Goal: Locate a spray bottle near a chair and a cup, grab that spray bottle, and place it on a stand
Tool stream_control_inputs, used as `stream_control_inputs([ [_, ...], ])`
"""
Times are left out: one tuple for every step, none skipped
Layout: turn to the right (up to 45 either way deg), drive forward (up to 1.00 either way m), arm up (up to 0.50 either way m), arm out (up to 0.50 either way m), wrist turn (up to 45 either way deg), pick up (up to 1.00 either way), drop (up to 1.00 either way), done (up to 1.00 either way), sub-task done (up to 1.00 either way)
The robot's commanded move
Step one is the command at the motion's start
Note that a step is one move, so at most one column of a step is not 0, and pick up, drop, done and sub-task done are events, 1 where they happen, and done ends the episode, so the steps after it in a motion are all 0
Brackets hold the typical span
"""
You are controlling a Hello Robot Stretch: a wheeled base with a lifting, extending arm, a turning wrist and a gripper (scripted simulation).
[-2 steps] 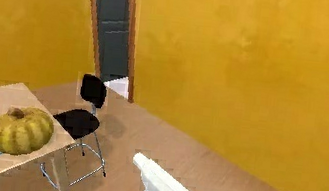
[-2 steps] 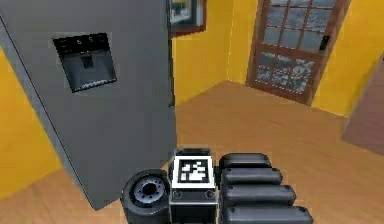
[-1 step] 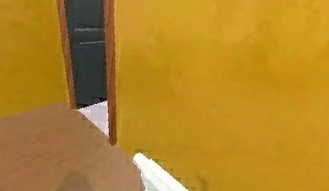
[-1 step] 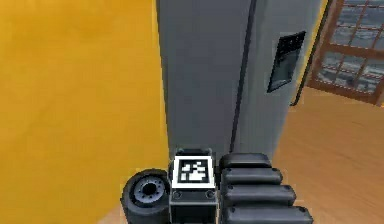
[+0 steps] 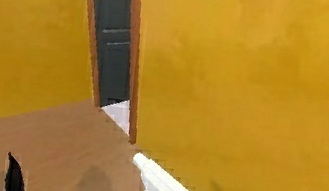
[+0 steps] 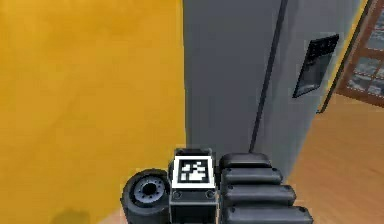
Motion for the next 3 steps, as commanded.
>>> stream_control_inputs([
  [0.0,0.50,0.00,0.00,0.0,0.00,0.00,0.00,0.00],
  [-39.0,0.00,0.00,0.00,0.0,0.00,0.00,0.00,0.00],
  [0.0,0.75,0.00,0.00,0.0,0.00,0.00,0.00,0.00],
])
